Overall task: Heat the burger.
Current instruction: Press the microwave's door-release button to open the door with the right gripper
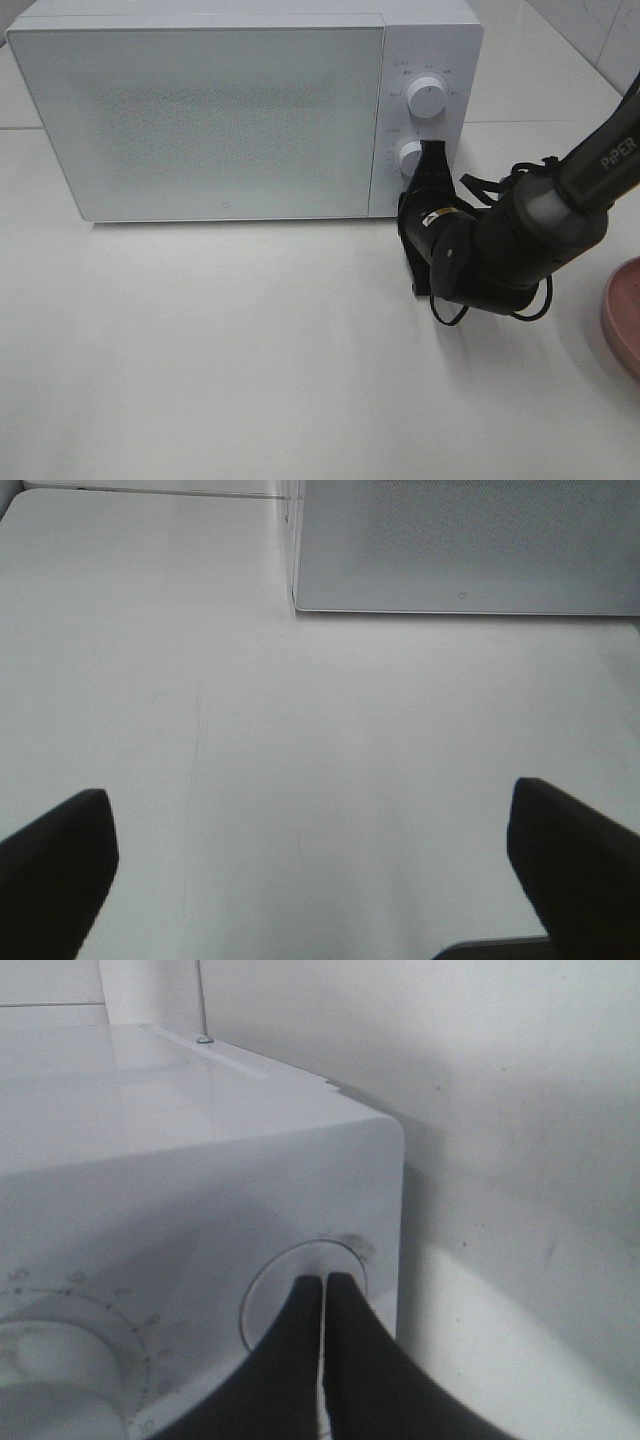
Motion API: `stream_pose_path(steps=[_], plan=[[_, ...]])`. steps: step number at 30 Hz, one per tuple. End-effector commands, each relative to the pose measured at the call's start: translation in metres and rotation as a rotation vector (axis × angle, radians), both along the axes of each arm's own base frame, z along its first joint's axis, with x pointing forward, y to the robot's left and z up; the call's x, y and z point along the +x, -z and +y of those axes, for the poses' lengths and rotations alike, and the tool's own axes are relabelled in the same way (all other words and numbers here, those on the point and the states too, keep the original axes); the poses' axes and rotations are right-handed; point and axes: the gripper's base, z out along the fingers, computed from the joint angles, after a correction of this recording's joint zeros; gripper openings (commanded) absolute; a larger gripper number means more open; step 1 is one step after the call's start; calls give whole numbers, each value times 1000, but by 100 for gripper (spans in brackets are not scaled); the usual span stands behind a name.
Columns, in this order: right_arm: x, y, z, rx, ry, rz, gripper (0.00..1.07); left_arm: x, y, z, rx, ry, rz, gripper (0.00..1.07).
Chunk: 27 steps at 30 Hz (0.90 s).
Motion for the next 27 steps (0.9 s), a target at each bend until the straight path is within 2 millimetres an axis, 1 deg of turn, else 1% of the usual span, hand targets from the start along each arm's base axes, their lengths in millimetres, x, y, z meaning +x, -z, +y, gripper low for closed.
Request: stream_pose_path(steps=[1,7,14,15,19,21,27], plan=[[4,-1,0,0,6,-19,0,0,0,-1,-10,2,-9,98],[12,-4,4,4,7,-55,0,0,0,-1,-10,2,-9,98],[13,-7,4,-4,15,-90,0,0,0,-1,-10,2,-9,98],[16,-8,0,-5,24,-94,0,0,0,-1,-10,2,-9,98],[19,-10,-2,-2,35,-107,0,0,0,-1,-10,2,-9,98],[25,-14,-5,-17,35,-135,0,0,0,-1,-10,2,-9,98],[34,-20,-11,-25,54,-165,0,0,0,-1,-10,2,-9,98]])
